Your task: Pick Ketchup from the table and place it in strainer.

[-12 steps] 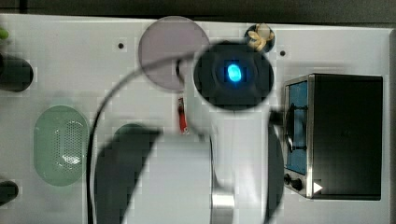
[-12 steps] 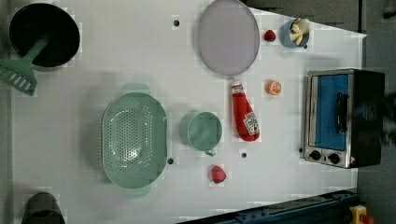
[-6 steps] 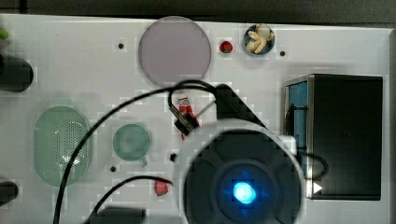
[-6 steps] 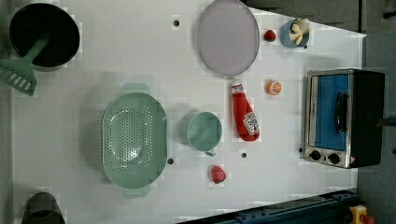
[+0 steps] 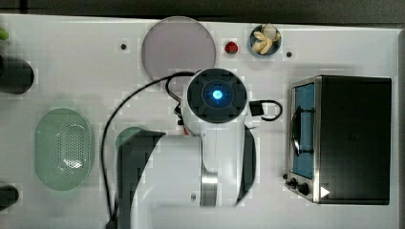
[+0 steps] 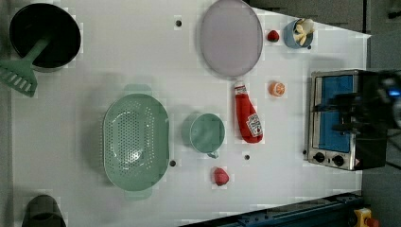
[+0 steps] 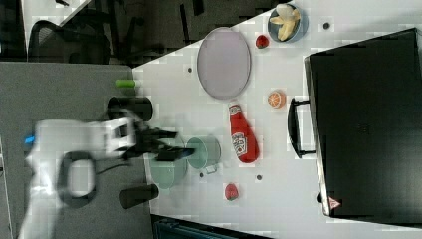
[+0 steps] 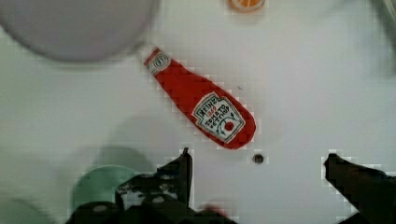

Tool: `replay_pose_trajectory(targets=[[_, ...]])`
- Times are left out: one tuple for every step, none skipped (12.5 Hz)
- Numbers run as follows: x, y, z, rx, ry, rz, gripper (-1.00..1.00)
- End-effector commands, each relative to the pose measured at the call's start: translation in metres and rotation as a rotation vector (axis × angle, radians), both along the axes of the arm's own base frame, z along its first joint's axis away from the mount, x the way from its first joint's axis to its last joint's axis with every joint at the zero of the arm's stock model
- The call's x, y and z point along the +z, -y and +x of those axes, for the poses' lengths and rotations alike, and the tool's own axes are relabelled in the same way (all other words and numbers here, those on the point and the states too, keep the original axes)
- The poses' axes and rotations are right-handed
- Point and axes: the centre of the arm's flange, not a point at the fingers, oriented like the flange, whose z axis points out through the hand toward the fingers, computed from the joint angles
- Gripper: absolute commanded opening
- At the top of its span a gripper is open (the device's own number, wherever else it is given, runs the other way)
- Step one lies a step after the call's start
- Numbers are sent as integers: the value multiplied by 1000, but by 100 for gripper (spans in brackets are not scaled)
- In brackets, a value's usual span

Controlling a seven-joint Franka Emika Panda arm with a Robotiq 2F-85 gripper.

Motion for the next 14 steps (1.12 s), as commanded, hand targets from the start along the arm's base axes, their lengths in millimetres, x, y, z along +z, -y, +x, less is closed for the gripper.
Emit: replay_pose_trajectory(targets=[[-48, -11, 0, 278, 3, 44, 100], [-68, -11, 1, 344, 4, 56, 100], [-86, -12, 0, 416, 3, 70, 100], [-104, -13, 0, 488, 0, 84, 100], [-120, -13, -1, 553, 0, 97, 100], [-136, -13, -1, 603, 4, 107, 100], [-150, -13, -1, 643, 12, 114, 100], [-163, -13, 0, 670, 21, 118, 100], [-176, -14, 0, 691, 26, 120, 100], [-188, -15, 0, 714, 25, 117, 100], [-200, -14, 0, 729, 17, 112, 100], [-213, -14, -1, 750, 8, 103, 100], [-224, -16, -3, 757, 1, 108, 100], [-234, -16, -4, 756, -6, 114, 100]])
